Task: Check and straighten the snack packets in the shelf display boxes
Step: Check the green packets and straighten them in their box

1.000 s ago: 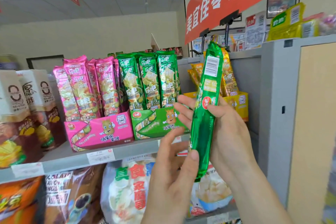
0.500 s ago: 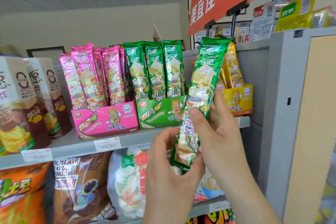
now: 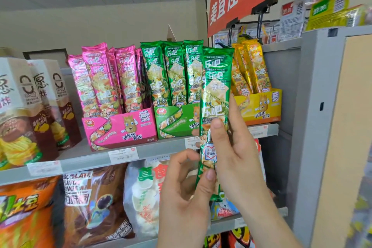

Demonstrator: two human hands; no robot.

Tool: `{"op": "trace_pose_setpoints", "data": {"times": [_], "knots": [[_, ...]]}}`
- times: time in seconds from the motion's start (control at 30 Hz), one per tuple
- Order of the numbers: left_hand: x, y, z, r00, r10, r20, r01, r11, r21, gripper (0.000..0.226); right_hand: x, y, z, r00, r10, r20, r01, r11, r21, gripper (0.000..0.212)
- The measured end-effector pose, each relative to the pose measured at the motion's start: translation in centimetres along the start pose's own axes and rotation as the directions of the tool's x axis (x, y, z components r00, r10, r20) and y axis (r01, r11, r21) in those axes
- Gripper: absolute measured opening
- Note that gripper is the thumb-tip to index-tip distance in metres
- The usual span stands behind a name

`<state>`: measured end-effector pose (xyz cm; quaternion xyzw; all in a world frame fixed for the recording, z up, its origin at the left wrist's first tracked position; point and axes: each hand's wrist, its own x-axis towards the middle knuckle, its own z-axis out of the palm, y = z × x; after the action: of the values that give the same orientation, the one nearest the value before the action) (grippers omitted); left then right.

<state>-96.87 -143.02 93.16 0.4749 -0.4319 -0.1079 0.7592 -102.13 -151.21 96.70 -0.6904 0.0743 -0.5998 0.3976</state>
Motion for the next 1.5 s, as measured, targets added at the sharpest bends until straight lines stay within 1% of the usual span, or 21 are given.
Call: {"op": "trace_pose_setpoints", "data": {"times": [0.13, 0.3, 0.33, 0.43, 0.47, 0.5, 0.57, 0.67, 0.7, 0.8, 0.83, 0.9, 0.93, 0.97, 1.07, 1.13, 1.2, 1.27, 1.33, 1.4, 1.5], "knots": [[-0.6, -0.9, -0.7, 1.0, -0.014, 0.017, 0.013, 0.998, 0.063, 0.027, 0.6, -0.4, 0.6, 0.999, -0.041, -0.019, 0.041, 0.999, 0.013, 0.052], [-1.8, -2.4, -1.7, 0.997, -0.032, 0.076, 0.016, 0.98, 0.199, 0.034, 3.2, -0.9, 0.4, 0.991, -0.072, -0.112, 0.069, 0.997, -0.028, 0.051], [-1.8, -2.5, -1.9, 0.996, -0.03, 0.083, 0.011, 0.976, 0.219, 0.034, 3.4, -1.0, 0.6, 0.99, -0.07, -0.119, 0.069, 0.998, -0.01, 0.048], [-1.9, -2.7, -2.5, 0.993, -0.015, 0.116, -0.014, 0.968, 0.251, 0.032, 3.4, -1.1, 1.2, 0.985, -0.044, -0.165, 0.052, 0.997, 0.049, 0.018], [-2.0, -2.8, -2.7, 0.991, -0.014, 0.135, -0.022, 0.966, 0.256, 0.031, 3.3, -1.1, 1.3, 0.983, -0.038, -0.178, 0.051, 0.996, 0.067, 0.014], [-2.1, -2.9, -2.9, 0.989, -0.013, 0.149, -0.027, 0.964, 0.263, 0.031, 3.2, -1.1, 1.5, 0.984, -0.006, -0.178, 0.025, 0.995, 0.102, 0.015], [-2.3, -3.3, -3.5, 0.988, -0.009, 0.151, -0.034, 0.959, 0.28, 0.031, 3.0, -1.5, 1.5, 0.988, 0.089, -0.128, -0.062, 0.978, 0.199, 0.021], [-2.3, -3.8, -4.5, 0.992, -0.009, 0.125, -0.028, 0.957, 0.29, 0.031, 3.4, -2.1, 0.9, 0.978, 0.195, -0.07, -0.159, 0.923, 0.351, 0.013], [-2.2, -3.8, -4.8, 0.994, 0.002, 0.112, -0.035, 0.954, 0.297, 0.031, 3.6, -2.2, 0.6, 0.975, 0.216, -0.059, -0.178, 0.906, 0.384, 0.013], [-2.0, -3.7, -6.0, 0.996, 0.071, 0.048, -0.083, 0.94, 0.332, 0.034, 4.1, -2.7, -0.5, 0.972, 0.234, 0.037, -0.217, 0.82, 0.529, 0.024], [-1.9, -3.7, -6.4, 0.995, 0.101, 0.022, -0.102, 0.932, 0.347, 0.035, 4.2, -2.7, -1.0, 0.969, 0.243, 0.042, -0.222, 0.788, 0.574, 0.024], [-1.8, -3.5, -7.5, 0.987, 0.16, -0.031, -0.135, 0.909, 0.395, 0.036, 4.4, -2.9, -1.8, 0.962, 0.273, -0.001, -0.211, 0.746, 0.632, 0.021], [-1.6, -3.4, -8.0, 0.983, 0.178, -0.051, -0.141, 0.896, 0.421, 0.037, 4.4, -3.0, -2.2, 0.962, 0.271, -0.021, -0.199, 0.756, 0.623, 0.019], [-1.5, -3.3, -8.4, 0.98, 0.188, -0.059, -0.142, 0.881, 0.452, 0.038, 4.3, -3.0, -2.3, 0.968, 0.251, -0.025, -0.191, 0.794, 0.578, 0.017], [-1.4, -2.7, -8.8, 0.97, 0.241, -0.035, -0.185, 0.823, 0.537, 0.042, 3.8, -3.1, -1.9, 0.992, 0.119, 0.045, -0.127, 0.948, 0.292, 0.018], [-1.4, -2.3, -8.9, 0.961, 0.274, -0.034, -0.206, 0.793, 0.574, 0.047, 3.6, -3.1, -1.8, 0.994, 0.055, 0.095, -0.067, 0.989, 0.134, 0.017], [-1.4, -2.2, -9.1, 0.955, 0.293, -0.051, -0.211, 0.788, 0.578, 0.047, 3.6, -3.0, -2.2, 0.99, 0.027, 0.135, -0.041, 0.995, 0.095, 0.018], [-1.2, -2.1, -9.5, 0.945, 0.318, -0.081, -0.217, 0.789, 0.574, 0.045, 3.5, -2.7, -2.8, 0.987, 0.015, 0.161, -0.033, 0.994, 0.109, 0.018], [-0.9, -1.8, -10.0, 0.928, 0.361, -0.087, -0.246, 0.772, 0.586, 0.046, 3.5, -2.2, -3.2, 0.986, 0.028, 0.165, -0.055, 0.986, 0.159, 0.018], [-0.7, -1.5, -10.4, 0.912, 0.406, -0.064, -0.283, 0.733, 0.619, 0.05, 3.4, -1.6, -3.1, 0.985, 0.086, 0.148, -0.125, 0.951, 0.284, 0.017], [-0.6, -1.4, -10.3, 0.895, 0.442, -0.054, -0.302, 0.692, 0.656, 0.05, 3.2, -0.9, -3.0, 0.974, 0.198, 0.108, -0.225, 0.822, 0.524, 0.017]]}}
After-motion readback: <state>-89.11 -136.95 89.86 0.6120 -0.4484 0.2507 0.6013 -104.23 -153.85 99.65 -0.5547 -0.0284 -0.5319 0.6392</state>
